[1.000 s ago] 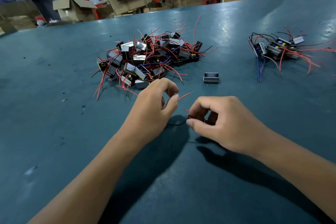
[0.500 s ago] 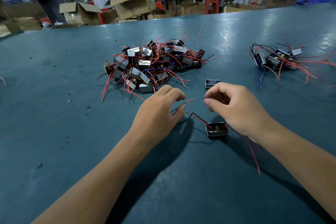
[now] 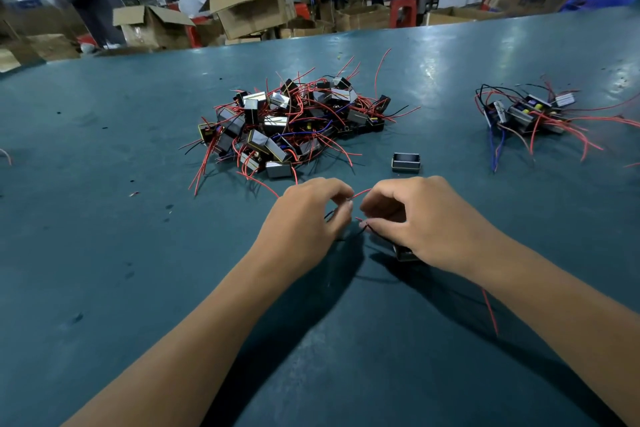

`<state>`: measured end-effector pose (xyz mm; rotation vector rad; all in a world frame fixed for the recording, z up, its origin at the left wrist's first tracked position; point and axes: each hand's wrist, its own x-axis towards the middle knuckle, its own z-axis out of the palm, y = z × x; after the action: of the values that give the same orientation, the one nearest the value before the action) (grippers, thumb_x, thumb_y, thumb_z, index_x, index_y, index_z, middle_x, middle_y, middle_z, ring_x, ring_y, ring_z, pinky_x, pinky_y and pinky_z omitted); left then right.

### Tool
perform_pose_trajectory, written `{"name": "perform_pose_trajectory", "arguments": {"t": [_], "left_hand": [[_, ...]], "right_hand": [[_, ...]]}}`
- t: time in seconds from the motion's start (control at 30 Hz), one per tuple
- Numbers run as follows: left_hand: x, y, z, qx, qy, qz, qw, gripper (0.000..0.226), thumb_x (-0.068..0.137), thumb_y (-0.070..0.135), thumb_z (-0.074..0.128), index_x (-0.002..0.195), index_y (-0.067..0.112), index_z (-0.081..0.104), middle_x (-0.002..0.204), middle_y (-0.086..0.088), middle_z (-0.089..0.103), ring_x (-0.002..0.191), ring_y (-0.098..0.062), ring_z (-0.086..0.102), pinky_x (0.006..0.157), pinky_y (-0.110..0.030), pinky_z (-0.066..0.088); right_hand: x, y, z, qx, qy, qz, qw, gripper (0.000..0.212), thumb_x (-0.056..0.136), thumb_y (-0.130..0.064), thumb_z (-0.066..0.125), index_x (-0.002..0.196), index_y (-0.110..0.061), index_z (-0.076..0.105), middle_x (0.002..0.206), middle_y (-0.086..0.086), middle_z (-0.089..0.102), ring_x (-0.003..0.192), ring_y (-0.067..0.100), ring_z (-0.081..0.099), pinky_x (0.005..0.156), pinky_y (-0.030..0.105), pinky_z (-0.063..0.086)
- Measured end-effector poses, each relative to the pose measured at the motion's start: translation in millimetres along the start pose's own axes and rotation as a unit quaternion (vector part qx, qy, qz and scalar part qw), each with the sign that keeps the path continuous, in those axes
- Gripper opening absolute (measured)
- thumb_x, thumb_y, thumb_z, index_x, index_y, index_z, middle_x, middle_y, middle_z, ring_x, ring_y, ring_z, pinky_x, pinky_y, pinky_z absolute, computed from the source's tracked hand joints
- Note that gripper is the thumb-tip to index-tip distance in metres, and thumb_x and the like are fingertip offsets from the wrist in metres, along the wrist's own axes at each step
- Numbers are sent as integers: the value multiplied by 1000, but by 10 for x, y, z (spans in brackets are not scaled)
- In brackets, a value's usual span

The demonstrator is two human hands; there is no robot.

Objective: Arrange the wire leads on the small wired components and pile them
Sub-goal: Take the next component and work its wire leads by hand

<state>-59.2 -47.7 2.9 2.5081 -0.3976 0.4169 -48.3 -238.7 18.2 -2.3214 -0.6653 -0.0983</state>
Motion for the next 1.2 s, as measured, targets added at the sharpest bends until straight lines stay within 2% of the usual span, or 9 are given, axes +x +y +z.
{"name": "perform_pose_trajectory", "arguments": {"t": [0.1, 0.23, 0.4, 0.5, 0.57, 0.63, 0.7, 0.83, 1.2], "left_hand": [[-1, 3, 20, -5, -1, -11, 1000, 15, 96, 19, 62, 108, 18, 73, 96, 7, 70, 71, 10, 50, 72, -20, 35], [-5, 21, -8, -10, 2, -29, 1000, 15, 98, 20, 60, 106, 18, 73, 92, 5, 68, 74, -5, 51, 77, -30, 45], [-28, 47, -46, -48, 5, -41, 998, 29, 102, 33, 54, 85, 13, 67, 64, 1, 54, 57, -13, 44, 59, -35, 37], [-50, 107, -31, -74, -3, -23, 997, 45, 101, 42, 46, 89, 2, 66, 65, -10, 52, 60, -23, 45, 59, -44, 40], [-67, 141, -20, -85, -14, -16, 996, 48, 99, 45, 44, 90, 4, 66, 65, -9, 52, 59, -23, 46, 58, -44, 39], [-76, 151, -13, -86, -25, -12, 996, 36, 102, 41, 50, 89, 12, 67, 62, 1, 52, 55, -17, 44, 55, -36, 37], [-71, 143, -11, -94, -23, -15, 995, 19, 101, 36, 57, 90, 23, 65, 58, 11, 54, 53, -11, 45, 54, -27, 38], [-81, 133, 6, -99, -15, -1, 995, 14, 99, 32, 61, 86, 26, 64, 60, 5, 60, 51, -14, 50, 55, -33, 44], [-98, 160, -8, -114, -14, -15, 993, 21, 100, 32, 58, 83, 24, 67, 58, 1, 60, 52, -18, 52, 55, -37, 44]], "right_hand": [[-9, 3, 24, -9, -15, 11, 1000, 6, 84, -28, 77, 85, -24, 73, 72, -9, 72, 67, 2, 65, 67, 23, 52], [-56, -5, 27, 2, 10, 32, 999, 8, 87, -26, 73, 79, -25, 70, 67, -12, 69, 64, 0, 63, 61, 17, 48], [-124, 4, 40, -99, 76, 72, 990, 6, 88, -22, 64, 82, -25, 63, 65, -7, 65, 70, 22, 62, 64, 30, 50], [-118, 15, 19, -11, 111, 90, 990, 11, 85, -19, 69, 78, -26, 66, 63, -9, 68, 61, 8, 63, 56, 19, 47], [-117, 13, 33, 77, 102, 116, 985, 13, 86, -17, 70, 77, -26, 67, 64, -9, 71, 58, 6, 67, 58, 23, 53], [-120, 18, 65, 163, 98, 135, 972, 14, 88, -14, 69, 78, -23, 67, 65, -4, 72, 58, 12, 70, 61, 33, 58], [-117, 18, 95, 212, 106, 135, 962, 14, 89, -12, 69, 79, -21, 68, 66, 0, 72, 56, 15, 70, 56, 31, 56], [-100, 5, 120, 265, 121, 120, 949, 9, 90, -8, 68, 84, -14, 70, 64, 1, 71, 51, 8, 63, 49, 18, 47], [-122, -26, 185, 337, 126, 109, 927, 7, 92, -3, 65, 86, -5, 68, 63, -1, 69, 54, 8, 61, 52, 21, 50]]}}
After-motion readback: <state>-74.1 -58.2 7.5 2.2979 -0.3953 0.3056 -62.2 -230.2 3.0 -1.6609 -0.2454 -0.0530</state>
